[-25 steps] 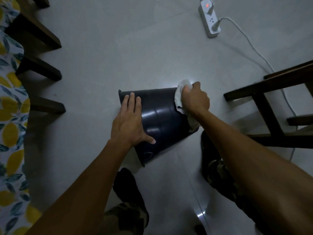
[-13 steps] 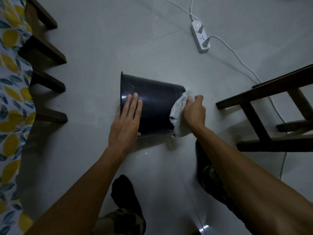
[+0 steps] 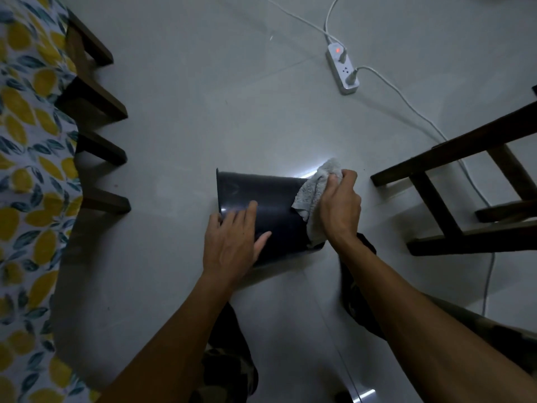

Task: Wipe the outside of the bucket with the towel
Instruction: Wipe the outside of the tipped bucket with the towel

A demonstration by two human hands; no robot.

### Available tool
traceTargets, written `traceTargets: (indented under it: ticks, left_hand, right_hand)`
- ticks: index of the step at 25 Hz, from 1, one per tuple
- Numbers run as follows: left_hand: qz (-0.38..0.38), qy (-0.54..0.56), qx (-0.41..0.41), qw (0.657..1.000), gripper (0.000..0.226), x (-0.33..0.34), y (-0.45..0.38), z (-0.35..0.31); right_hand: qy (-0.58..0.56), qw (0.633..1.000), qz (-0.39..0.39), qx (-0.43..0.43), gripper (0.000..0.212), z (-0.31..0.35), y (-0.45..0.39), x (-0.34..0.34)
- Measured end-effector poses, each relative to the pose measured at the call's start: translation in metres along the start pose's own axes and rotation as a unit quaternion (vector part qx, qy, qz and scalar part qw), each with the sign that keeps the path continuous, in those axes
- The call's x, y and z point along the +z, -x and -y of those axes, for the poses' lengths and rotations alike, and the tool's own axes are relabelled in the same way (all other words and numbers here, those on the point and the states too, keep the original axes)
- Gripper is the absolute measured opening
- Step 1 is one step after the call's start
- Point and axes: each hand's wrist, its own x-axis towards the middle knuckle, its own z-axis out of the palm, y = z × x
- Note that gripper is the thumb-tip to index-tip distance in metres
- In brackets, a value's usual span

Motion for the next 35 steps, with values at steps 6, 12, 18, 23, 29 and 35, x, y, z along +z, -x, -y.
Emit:
traceTargets:
  ticks: [6, 12, 18, 23, 29, 35]
  left_hand:
    - [0.040, -0.019, -0.037, 0.998, 0.105, -0.011, -0.016, 0.003]
    - [0.270, 0.127, -0.179, 0.938, 0.154, -0.002, -0.005, 0.002]
    - [0.261, 0.240, -0.188, 0.916, 0.158, 0.007, 0.005, 0.000]
    - [0.214, 0.148, -0.145, 0.955, 0.146, 0.003, 0.016, -0.009]
    - [0.295, -0.002, -0.062, 0.954, 0.164, 0.010, 0.003, -0.014]
    - [0.303, 0.021, -0.048, 0.952, 0.166, 0.028, 0.017, -0.011]
  right_hand:
    - [0.013, 0.998, 0.004, -0.057, 0.036, 0.009, 0.019, -0.024]
    - [0.022, 1.000, 0.005, -0.015, 0.030, -0.016, 0.030, -0.027]
    - [0.029, 0.995, 0.066, 0.064, 0.032, -0.047, 0.032, -0.005]
    - [0.034, 0.998, 0.045, -0.016, 0.031, -0.039, 0.059, -0.002]
    - [0.088, 0.980, 0.088, -0.157, 0.048, -0.066, 0.122, 0.025]
    - [0.196, 0.970, 0.079, -0.122, 0.062, -0.074, 0.114, 0.049]
